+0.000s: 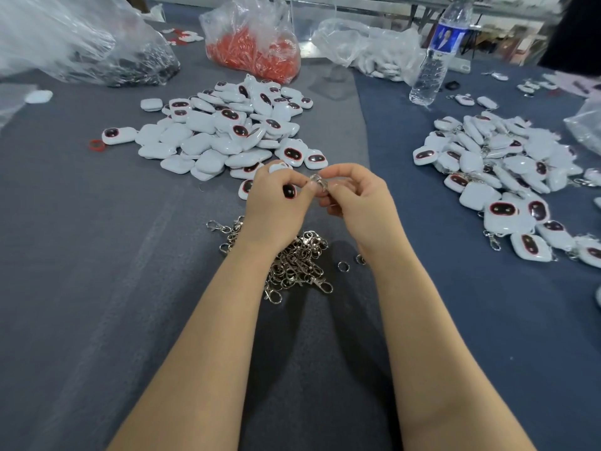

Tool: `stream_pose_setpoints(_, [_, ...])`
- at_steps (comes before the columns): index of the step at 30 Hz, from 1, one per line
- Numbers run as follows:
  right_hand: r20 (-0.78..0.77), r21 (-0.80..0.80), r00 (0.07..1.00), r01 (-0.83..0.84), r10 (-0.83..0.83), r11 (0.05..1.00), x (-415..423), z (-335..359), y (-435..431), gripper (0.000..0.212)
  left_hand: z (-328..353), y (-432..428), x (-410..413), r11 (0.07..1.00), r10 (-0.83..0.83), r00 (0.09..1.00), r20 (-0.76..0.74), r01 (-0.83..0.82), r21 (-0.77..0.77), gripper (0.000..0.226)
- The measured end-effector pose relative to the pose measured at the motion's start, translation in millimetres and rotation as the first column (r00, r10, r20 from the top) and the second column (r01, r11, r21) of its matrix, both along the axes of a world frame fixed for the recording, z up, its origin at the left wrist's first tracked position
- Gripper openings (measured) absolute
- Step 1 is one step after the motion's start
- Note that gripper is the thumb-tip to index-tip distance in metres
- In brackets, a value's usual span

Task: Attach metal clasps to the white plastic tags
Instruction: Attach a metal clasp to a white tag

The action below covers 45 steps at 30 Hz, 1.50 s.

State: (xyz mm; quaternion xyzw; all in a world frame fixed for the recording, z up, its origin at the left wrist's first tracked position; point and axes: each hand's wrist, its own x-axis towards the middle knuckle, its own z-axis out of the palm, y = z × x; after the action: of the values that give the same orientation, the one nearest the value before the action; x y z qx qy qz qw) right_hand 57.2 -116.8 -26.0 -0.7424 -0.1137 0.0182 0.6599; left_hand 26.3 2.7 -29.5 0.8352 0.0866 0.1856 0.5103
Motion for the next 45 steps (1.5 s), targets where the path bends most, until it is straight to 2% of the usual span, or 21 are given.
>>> stream_pose_setpoints(3, [0.074, -0.092, 0.993, 0.103, -0.096, 0.99, 1.1, 1.2, -3.0, 0.031, -2.3, 3.5, 1.5, 0.999, 0.045, 0.999, 0.022, -0.045, 0.015, 0.005])
stream_pose_setpoints(10, [0.056, -0.063, 0.998, 0.003, 0.0, 0.998, -2.2, 4.9, -3.4, 0.027, -2.3, -2.4, 0.8, 1.0, -0.019, 1.0, 0.022, 0.019, 0.014, 0.013])
stream_pose_setpoints(14, [0.095, -0.131, 0.995, 0.045, -0.032, 0.99, -2.7, 4.8, -2.8, 0.029, -1.5, -2.7, 0.4, 1.0, -0.029, 1.0, 0.011, 0.029, 0.012, 0.003])
stream_pose_setpoints(19, [0.182, -0.246, 0.983, 0.071, -0.026, 0.967, -4.2, 4.6, -0.3, 0.036, -1.0, -3.2, 0.2, 1.0, -0.027, 1.0, -0.006, 0.027, 0.008, 0.006])
stream_pose_setpoints(26, [0.214, -0.292, 0.976, 0.089, -0.026, 0.952, -6.2, 5.2, 1.1, 0.035, 0.5, -1.5, 0.3, 0.998, -0.029, 0.999, -0.027, 0.027, -0.063, 0.011])
stream_pose_setpoints(34, [0.229, -0.321, 0.973, 0.084, -0.009, 0.943, -6.0, 4.4, 0.9, 0.038, -1.8, -0.1, 1.0, 0.999, -0.023, 0.999, -0.041, 0.022, -0.028, 0.018])
stream_pose_setpoints(39, [0.215, -0.264, 0.976, 0.103, -0.045, 0.959, -6.3, 3.5, 1.6, 0.029, -2.1, 0.8, 1.3, 0.995, 0.053, 0.998, -0.026, -0.055, -0.08, 0.018])
stream_pose_setpoints(41, [0.201, -0.306, 0.978, 0.114, -0.053, 0.945, -4.6, 1.6, 1.0, 0.025, -1.9, 1.2, 2.1, 0.994, 0.075, 0.997, -0.013, -0.075, -0.08, 0.017])
stream_pose_setpoints(43, [0.201, -0.381, 0.977, 0.139, -0.064, 0.914, -2.6, 0.0, 0.4, 0.022, -2.9, 0.9, 3.1, 0.996, 0.086, 0.996, 0.005, -0.086, -0.036, 0.017])
stream_pose_setpoints(45, [0.218, -0.371, 0.973, 0.157, -0.079, 0.915, -2.8, -0.5, 0.8, 0.016, -3.3, -0.4, 2.5, 0.993, 0.113, 0.993, 0.035, -0.114, 0.033, 0.015])
